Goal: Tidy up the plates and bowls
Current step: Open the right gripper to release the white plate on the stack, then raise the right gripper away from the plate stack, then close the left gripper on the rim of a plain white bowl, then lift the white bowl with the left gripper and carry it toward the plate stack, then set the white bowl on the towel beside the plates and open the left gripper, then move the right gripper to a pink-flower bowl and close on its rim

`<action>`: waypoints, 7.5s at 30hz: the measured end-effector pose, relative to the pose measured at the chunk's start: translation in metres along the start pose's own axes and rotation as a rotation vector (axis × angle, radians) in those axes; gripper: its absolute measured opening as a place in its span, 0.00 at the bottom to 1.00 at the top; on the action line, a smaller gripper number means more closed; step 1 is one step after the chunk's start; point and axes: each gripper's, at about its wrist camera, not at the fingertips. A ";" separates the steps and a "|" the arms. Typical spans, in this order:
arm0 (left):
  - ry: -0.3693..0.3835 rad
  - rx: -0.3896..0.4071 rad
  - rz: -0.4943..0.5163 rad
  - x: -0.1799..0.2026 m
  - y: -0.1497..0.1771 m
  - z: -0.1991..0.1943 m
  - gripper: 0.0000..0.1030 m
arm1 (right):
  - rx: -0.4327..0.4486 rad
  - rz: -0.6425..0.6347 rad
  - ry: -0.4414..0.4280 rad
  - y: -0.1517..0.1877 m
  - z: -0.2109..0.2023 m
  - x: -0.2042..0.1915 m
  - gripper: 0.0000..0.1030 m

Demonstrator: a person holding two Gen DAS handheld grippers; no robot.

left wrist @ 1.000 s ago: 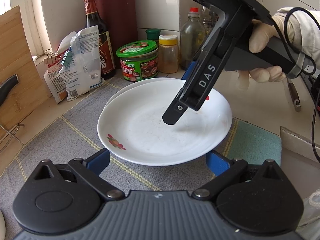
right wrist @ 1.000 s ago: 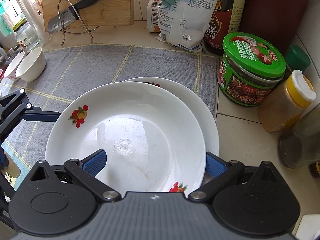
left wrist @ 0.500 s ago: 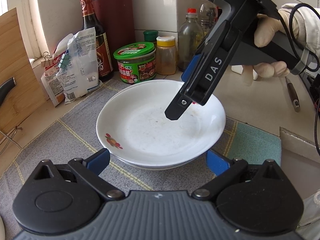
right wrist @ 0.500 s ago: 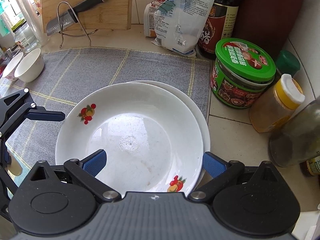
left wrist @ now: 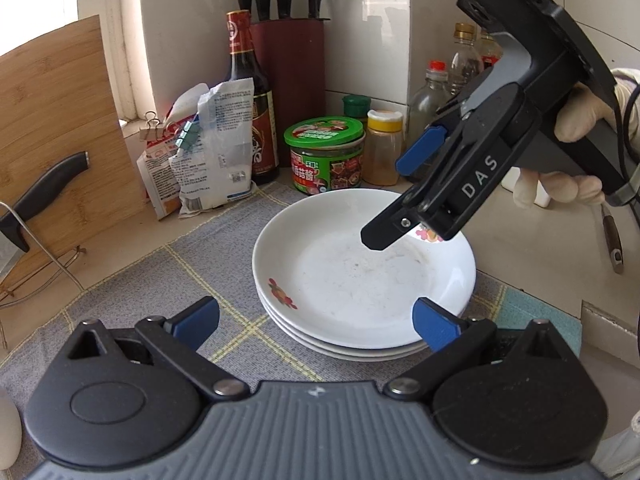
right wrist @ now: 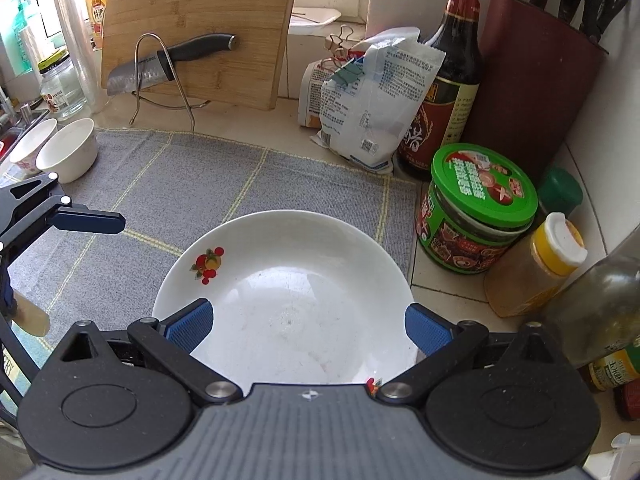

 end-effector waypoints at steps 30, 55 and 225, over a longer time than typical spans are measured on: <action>-0.227 0.012 -0.282 -0.086 0.077 -0.140 0.99 | 0.211 -0.159 -0.098 0.002 -0.010 -0.148 1.00; -0.315 -0.117 -0.391 -0.221 0.207 -0.225 0.99 | 0.184 -0.437 -0.299 0.036 0.038 -0.392 1.00; -0.373 -0.017 -0.276 -0.187 0.156 -0.141 0.97 | 0.204 -0.223 -0.089 -0.033 0.019 -0.277 1.00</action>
Point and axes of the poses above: each gripper's, at about its wrist camera, not at the fingertips, and z roughly the way its jaws point, x to its right, y to its underside, and after that the axes turned 4 degrees about z, right-handed
